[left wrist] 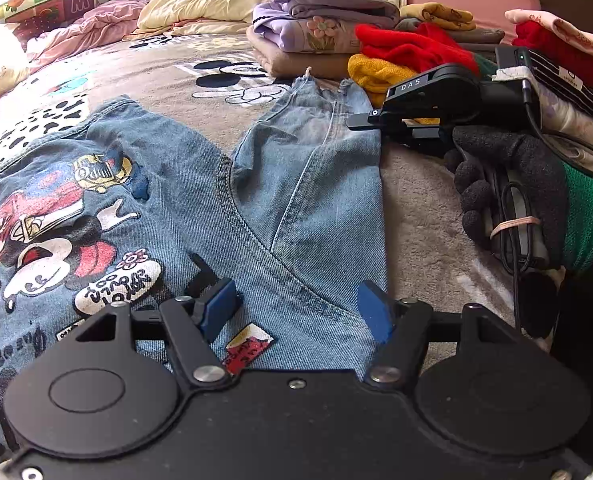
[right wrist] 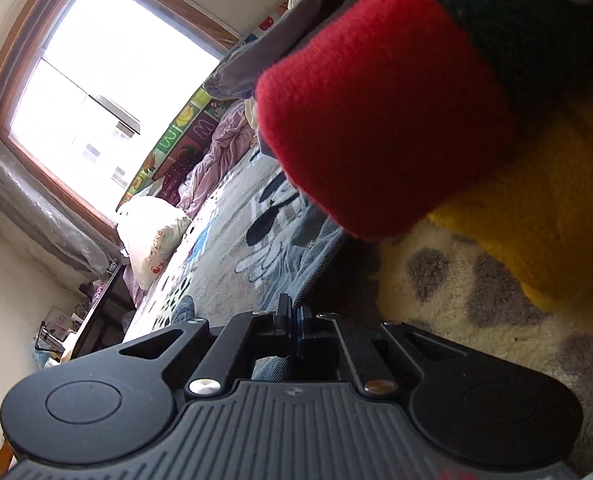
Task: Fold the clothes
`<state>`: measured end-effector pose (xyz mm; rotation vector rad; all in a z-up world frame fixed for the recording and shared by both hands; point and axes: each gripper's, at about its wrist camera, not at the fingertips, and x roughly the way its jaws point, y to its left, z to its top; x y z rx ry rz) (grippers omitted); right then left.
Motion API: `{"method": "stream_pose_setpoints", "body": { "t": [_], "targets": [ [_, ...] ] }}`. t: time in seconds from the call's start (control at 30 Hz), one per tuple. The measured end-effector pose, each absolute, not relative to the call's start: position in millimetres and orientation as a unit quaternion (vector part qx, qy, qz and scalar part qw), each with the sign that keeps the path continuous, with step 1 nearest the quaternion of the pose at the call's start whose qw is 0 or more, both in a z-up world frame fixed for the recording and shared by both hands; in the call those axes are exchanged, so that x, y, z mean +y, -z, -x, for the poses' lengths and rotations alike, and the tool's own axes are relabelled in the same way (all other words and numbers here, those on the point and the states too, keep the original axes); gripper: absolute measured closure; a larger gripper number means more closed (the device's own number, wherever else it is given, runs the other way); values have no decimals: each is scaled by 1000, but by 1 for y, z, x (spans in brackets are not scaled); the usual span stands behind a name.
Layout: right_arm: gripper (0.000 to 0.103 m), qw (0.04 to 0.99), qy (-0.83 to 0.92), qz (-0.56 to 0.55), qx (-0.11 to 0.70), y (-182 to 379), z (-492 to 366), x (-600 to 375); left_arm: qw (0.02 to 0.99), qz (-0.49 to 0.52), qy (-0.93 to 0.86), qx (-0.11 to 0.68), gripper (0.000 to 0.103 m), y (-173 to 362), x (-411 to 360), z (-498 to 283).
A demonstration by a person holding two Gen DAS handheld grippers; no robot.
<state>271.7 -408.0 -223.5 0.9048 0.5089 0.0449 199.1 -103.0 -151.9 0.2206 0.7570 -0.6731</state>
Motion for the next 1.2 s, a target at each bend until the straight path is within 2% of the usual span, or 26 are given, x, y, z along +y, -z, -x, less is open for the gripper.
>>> {"method": "stream_pose_setpoints", "body": {
  "t": [0.03,0.1,0.17,0.27,0.37,0.4,0.43,0.57,0.7,0.73,0.8,0.83,0.87,0.97,1.03,1.1,1.2],
  "targets": [
    [100,867,-14,-435,244,226,-271,-408,868,-111,325,360,36,153,-103,-197],
    [93,885,-4,-403,233,218,-266,-402,867,-113,330,356,36,152,-100,-193],
    [93,896,-10,-384,222,214,-262,-397,868,-108,333,352,35,149,-95,-190],
    [91,868,-41,-426,253,229,-269,-395,869,-100,339,346,35,145,-88,-184],
    [91,870,-47,-423,250,230,-267,-393,867,-112,342,345,35,146,-84,-173],
    [93,873,-46,-419,245,228,-266,-392,867,-115,341,344,35,146,-83,-169],
    [99,877,-38,-417,237,225,-261,-393,867,-122,343,341,35,145,-81,-162],
    [99,886,0,-417,203,215,-239,-400,866,-118,352,335,35,146,-65,-139],
    [98,881,18,-420,218,220,-234,-403,881,-98,326,328,35,142,-38,-125],
    [95,882,22,-415,221,219,-234,-402,891,-82,311,321,35,138,-27,-124],
    [80,894,34,-394,211,211,-223,-398,915,-38,268,301,35,130,0,-118],
    [63,901,41,-382,203,206,-216,-396,925,-16,245,291,36,126,14,-116],
    [53,908,48,-365,200,199,-208,-391,934,9,218,283,36,124,30,-114],
    [53,927,49,-312,201,185,-186,-370,946,67,162,271,45,121,61,-111],
    [53,941,35,-271,198,176,-170,-348,947,85,147,273,48,123,68,-110],
    [53,954,-20,-230,189,164,-160,-321,946,67,147,281,48,128,61,-106],
    [53,956,-161,-149,194,148,-148,-267,925,-20,160,345,46,155,32,-107]
  ]
}}
